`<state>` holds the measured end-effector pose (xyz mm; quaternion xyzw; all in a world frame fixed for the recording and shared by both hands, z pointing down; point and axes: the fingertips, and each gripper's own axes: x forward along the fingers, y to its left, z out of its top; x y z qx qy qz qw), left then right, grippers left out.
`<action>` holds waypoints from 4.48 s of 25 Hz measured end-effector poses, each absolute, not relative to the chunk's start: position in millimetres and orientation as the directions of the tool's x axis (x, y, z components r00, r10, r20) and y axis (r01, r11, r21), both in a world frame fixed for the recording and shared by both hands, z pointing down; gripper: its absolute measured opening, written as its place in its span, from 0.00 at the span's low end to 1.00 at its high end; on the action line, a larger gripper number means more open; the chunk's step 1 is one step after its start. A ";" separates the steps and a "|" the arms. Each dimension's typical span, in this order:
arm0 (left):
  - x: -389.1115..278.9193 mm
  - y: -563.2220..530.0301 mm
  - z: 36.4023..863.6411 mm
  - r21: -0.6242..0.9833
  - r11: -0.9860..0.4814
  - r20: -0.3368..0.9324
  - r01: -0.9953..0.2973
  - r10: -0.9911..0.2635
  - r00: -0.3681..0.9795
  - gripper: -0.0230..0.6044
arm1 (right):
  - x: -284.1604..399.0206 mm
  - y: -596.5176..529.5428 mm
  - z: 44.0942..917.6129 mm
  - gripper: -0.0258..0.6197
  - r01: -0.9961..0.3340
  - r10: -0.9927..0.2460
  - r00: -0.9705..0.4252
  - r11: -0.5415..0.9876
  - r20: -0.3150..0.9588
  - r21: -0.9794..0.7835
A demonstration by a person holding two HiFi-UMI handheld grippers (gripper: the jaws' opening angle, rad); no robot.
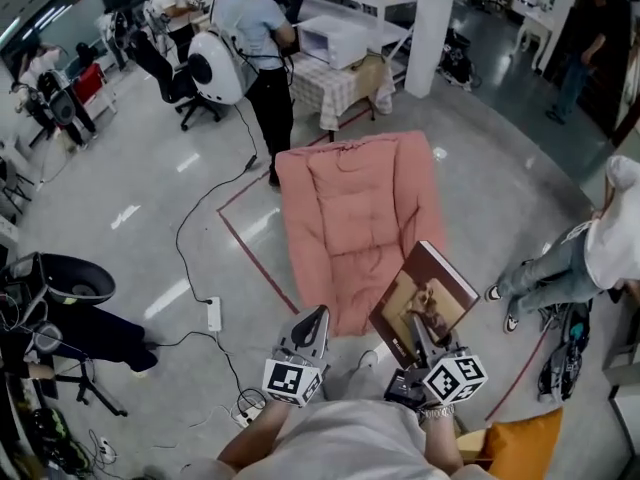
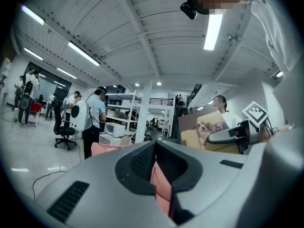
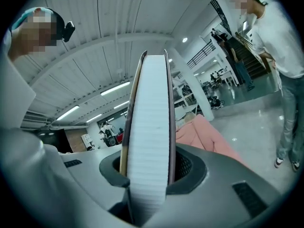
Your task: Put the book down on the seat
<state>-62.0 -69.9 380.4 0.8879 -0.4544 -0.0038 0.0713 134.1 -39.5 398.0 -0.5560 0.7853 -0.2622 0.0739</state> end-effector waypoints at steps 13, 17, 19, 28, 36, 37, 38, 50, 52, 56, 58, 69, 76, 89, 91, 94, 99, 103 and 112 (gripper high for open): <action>-27.5 -111.4 425.0 0.114 -0.424 0.192 -0.899 -0.878 0.438 0.05 | 190.3 -130.6 466.2 0.28 -0.775 -0.843 -0.486 0.294 0.230 -0.560; -18.1 -125.3 444.3 0.114 -0.463 0.222 -0.879 -0.851 0.476 0.05 | 190.3 -141.1 490.7 0.28 -0.771 -0.839 -0.477 0.255 0.263 -0.584; -10.9 -139.0 454.3 0.124 -0.489 0.224 -0.864 -0.834 0.504 0.05 | 193.1 -149.3 503.3 0.28 -0.778 -0.840 -0.466 0.239 0.278 -0.580; -2.4 -200.8 504.3 0.144 -0.583 0.232 -0.800 -0.766 0.599 0.05 | 200.4 -195.2 563.3 0.28 -0.816 -0.850 -0.401 0.164 0.340 -0.554; -7.6 -250.1 568.3 0.161 -0.555 0.261 -0.816 -0.774 0.577 0.05 | 193.9 -252.5 634.7 0.28 -0.749 -0.843 -0.420 0.114 0.335 -0.653; -7.8 -256.8 579.9 0.164 -0.552 0.271 -0.817 -0.772 0.575 0.05 | 190.1 -260.7 646.8 0.28 -0.743 -0.839 -0.424 0.107 0.341 -0.660; -7.4 -262.0 590.7 0.166 -0.552 0.279 -0.817 -0.768 0.576 0.05 | 186.4 -267.0 658.5 0.28 -0.737 -0.835 -0.427 0.100 0.346 -0.668; -8.2 -287.5 707.7 0.222 -0.548 0.340 -0.806 -0.731 0.591 0.05 | 148.4 -280.3 818.4 0.28 -0.588 -0.782 -0.433 -0.131 0.447 -0.798; -2.0 -289.1 720.7 0.227 -0.555 0.340 -0.800 -0.725 0.599 0.05 | 150.9 -283.6 843.0 0.28 -0.548 -0.787 -0.416 -0.182 0.455 -0.816; 14.0 -287.2 736.1 0.233 -0.569 0.333 -0.788 -0.715 0.615 0.05 | 158.4 -287.3 880.3 0.28 -0.463 -0.795 -0.383 -0.275 0.470 -0.843; 20.1 -287.4 740.8 0.241 -0.573 0.337 -0.783 -0.707 0.621 0.05 | 160.7 -292.1 893.8 0.28 -0.434 -0.796 -0.367 -0.311 0.481 -0.845; 23.3 -284.9 773.1 0.265 -0.569 0.364 -0.779 -0.689 0.627 0.05 | 141.5 -316.9 957.2 0.28 -0.171 -0.831 -0.288 -0.444 0.476 -0.879; 34.8 -270.4 770.0 0.294 -0.574 0.377 -0.764 -0.665 0.645 0.05 | 144.8 -302.8 971.9 0.31 -0.311 -0.731 -0.295 -0.536 0.615 -0.785; 45.6 -249.2 765.5 0.294 -0.581 0.364 -0.759 -0.666 0.651 0.05 | 171.9 -244.0 974.4 0.44 -0.465 -0.595 -0.210 -0.637 0.776 -0.614; 44.7 -249.8 760.2 0.290 -0.579 0.361 -0.762 -0.672 0.647 0.05 | 173.8 -237.0 968.1 0.44 -0.475 -0.588 -0.211 -0.636 0.781 -0.607; 40.1 -250.3 754.6 0.282 -0.574 0.358 -0.768 -0.680 0.640 0.05 | 173.3 -230.6 956.4 0.44 -0.487 -0.591 -0.216 -0.625 0.777 -0.610; 42.5 -245.0 739.5 0.270 -0.575 0.334 -0.772 -0.696 0.636 0.05 | 171.8 -232.1 917.5 0.34 -0.544 -0.656 -0.246 -0.516 0.714 -0.662; 45.5 -240.3 716.7 0.253 -0.588 0.295 -0.769 -0.710 0.640 0.05 | 168.5 -237.1 865.5 0.12 -0.695 -0.720 -0.243 -0.339 0.650 -0.635; 36.8 -241.3 622.0 0.202 -0.615 0.206 -0.762 -0.734 0.647 0.05 | 140.2 -242.5 671.7 0.08 -0.854 -0.843 -0.367 0.138 0.393 -0.502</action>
